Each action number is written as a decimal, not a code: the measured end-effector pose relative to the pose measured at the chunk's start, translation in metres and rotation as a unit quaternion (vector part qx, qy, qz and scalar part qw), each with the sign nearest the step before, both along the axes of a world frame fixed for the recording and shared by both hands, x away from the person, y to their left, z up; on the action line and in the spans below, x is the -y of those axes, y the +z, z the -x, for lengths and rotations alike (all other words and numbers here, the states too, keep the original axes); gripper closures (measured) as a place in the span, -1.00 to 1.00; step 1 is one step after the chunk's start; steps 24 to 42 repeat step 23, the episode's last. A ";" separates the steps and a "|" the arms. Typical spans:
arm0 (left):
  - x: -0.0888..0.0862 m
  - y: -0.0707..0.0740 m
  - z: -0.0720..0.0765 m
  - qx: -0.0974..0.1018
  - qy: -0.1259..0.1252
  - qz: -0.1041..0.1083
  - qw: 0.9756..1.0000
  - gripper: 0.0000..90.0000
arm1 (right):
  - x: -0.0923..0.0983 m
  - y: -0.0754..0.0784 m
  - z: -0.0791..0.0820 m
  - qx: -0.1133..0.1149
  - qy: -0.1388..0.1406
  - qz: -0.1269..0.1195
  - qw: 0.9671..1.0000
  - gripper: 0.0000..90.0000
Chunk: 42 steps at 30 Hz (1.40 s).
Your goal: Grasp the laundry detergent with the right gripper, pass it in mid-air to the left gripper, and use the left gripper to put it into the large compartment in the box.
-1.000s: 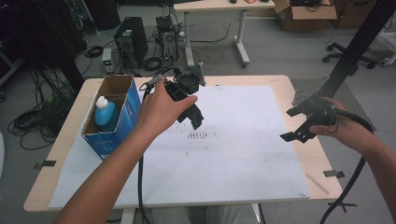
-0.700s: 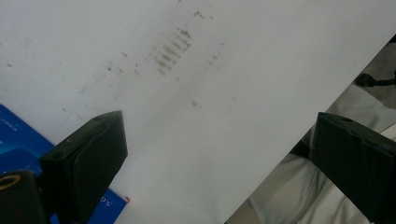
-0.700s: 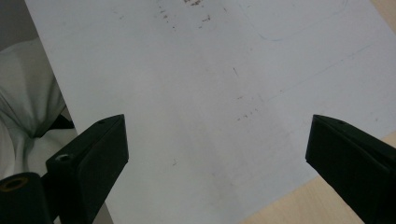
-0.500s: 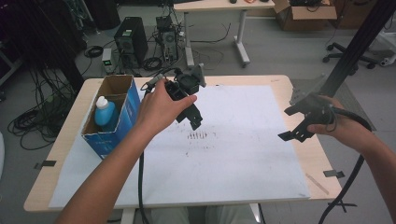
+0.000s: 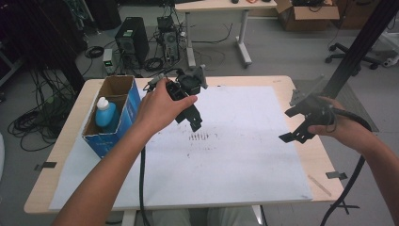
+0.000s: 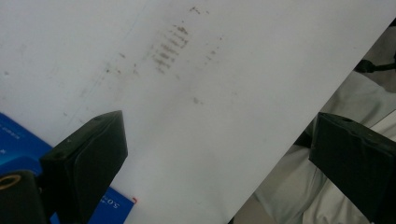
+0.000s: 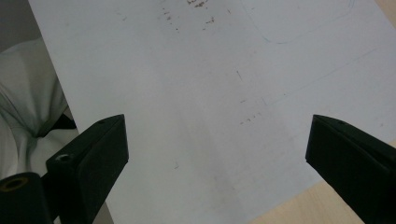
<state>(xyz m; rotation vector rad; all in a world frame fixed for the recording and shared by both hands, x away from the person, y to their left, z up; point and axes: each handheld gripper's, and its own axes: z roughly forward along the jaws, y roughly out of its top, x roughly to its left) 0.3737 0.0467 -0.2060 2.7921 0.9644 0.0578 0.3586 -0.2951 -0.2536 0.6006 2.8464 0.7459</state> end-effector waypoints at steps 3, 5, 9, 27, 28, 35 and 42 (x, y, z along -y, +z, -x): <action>0.002 0.000 -0.003 -0.003 -0.018 0.003 1.000 -0.90 | -0.001 0.000 0.000 -0.002 0.001 0.000 1.000 -0.87; 0.003 0.000 -0.006 -0.004 -0.026 0.003 1.000 -0.90 | -0.002 -0.001 -0.001 -0.003 0.003 0.000 1.000 -0.87; 0.005 -0.002 -0.009 -0.007 -0.039 -0.001 0.999 -0.90 | -0.002 -0.001 -0.002 -0.005 0.002 0.001 1.000 -0.87; 0.004 -0.002 -0.009 -0.006 -0.040 0.000 0.999 -0.90 | -0.003 -0.002 -0.001 -0.005 0.002 0.002 1.000 -0.87; 0.004 -0.002 -0.009 -0.006 -0.040 0.000 0.999 -0.90 | -0.003 -0.002 -0.001 -0.005 0.002 0.002 1.000 -0.87; 0.004 -0.002 -0.009 -0.006 -0.040 0.000 0.999 -0.90 | -0.003 -0.002 -0.001 -0.005 0.002 0.002 1.000 -0.87; 0.004 -0.002 -0.009 -0.006 -0.040 0.000 0.999 -0.90 | -0.003 -0.002 -0.001 -0.005 0.002 0.002 1.000 -0.87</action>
